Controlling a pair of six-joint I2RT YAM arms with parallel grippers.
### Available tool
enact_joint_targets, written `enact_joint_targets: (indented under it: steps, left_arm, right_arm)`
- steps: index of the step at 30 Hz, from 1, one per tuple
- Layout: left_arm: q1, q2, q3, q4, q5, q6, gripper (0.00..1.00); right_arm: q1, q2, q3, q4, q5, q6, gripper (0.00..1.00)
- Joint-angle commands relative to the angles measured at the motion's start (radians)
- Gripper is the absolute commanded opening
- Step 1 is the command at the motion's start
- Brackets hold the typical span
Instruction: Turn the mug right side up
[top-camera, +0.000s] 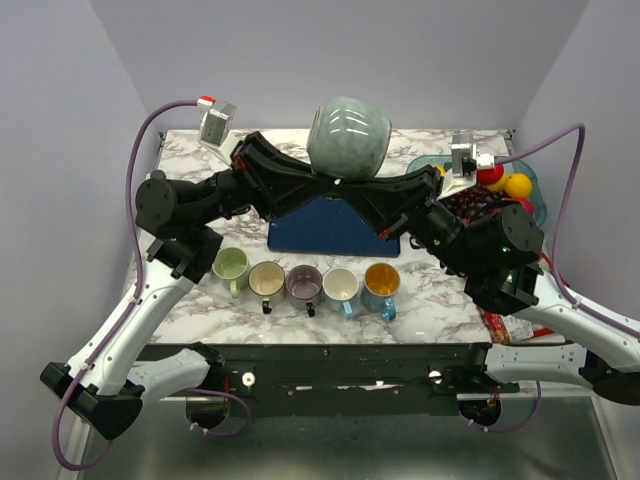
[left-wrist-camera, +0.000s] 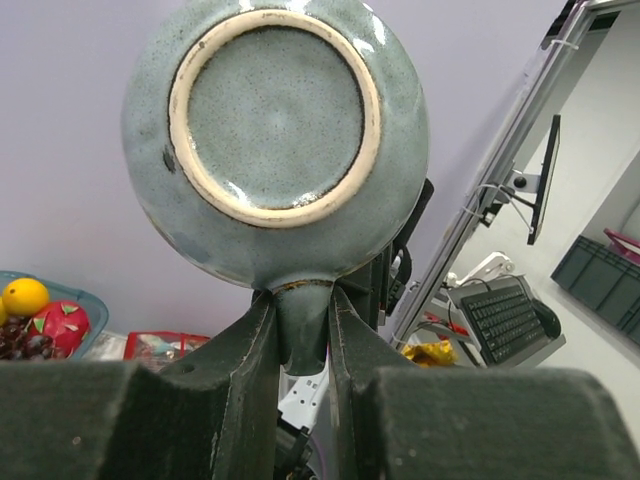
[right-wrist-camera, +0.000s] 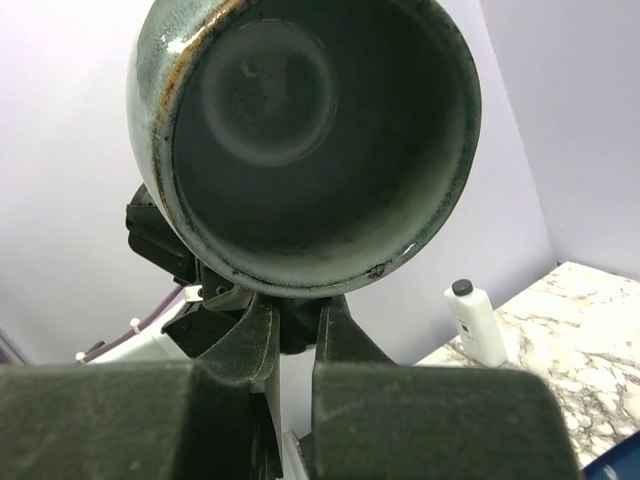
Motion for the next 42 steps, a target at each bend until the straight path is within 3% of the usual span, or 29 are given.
enact_joint_targets:
  steps: [1,2,3,6,9,15,17,19,22,25,31,42]
  left_arm:
    - [-0.019,0.008,-0.007,-0.047,-0.006,0.056,0.39]
    - [-0.017,0.013,-0.01,-0.055,-0.006,0.066,0.48]
    - [-0.019,0.019,-0.011,-0.076,-0.011,0.075,0.66]
    - [-0.017,0.025,-0.03,-0.149,-0.028,0.13,0.89]
    - [-0.014,0.033,-0.019,-0.343,-0.103,0.249,0.98]
    - [-0.005,0.035,0.016,-0.698,-0.397,0.467,0.99]
    - [0.001,0.038,0.02,-0.745,-0.466,0.497,0.99]
    - [0.004,0.044,0.02,-0.783,-0.485,0.523,0.99]
    - [0.009,0.054,0.01,-0.792,-0.497,0.526,0.99]
    - [0.011,0.071,0.007,-0.793,-0.482,0.517,0.99]
    - [0.009,0.094,-0.006,-0.805,-0.462,0.517,0.99]
    - [0.014,0.102,-0.023,-0.799,-0.459,0.523,0.99]
  right_arm:
    - [0.004,-0.026,-0.015,-0.019,0.13,-0.035,0.0]
    - [0.004,-0.035,-0.021,-0.026,0.151,-0.033,0.01]
    - [0.003,-0.04,-0.024,-0.035,0.194,-0.033,0.0]
    - [0.004,-0.071,-0.025,-0.094,0.292,-0.036,0.0]
    - [0.004,-0.11,-0.028,-0.182,0.416,-0.038,0.01]
    - [0.001,-0.178,-0.035,-0.473,0.668,-0.058,0.01]
    - [0.0,-0.18,-0.036,-0.631,0.785,-0.045,0.01]
    - [-0.038,-0.167,-0.027,-0.845,0.831,0.075,0.01]
    - [-0.118,-0.166,-0.059,-1.016,0.785,0.241,0.01]
    - [-0.196,-0.175,-0.151,-1.068,0.694,0.306,0.01]
    - [-0.244,-0.112,-0.28,-1.245,0.61,0.458,0.01]
    - [-0.246,-0.075,-0.478,-1.23,0.406,0.461,0.01]
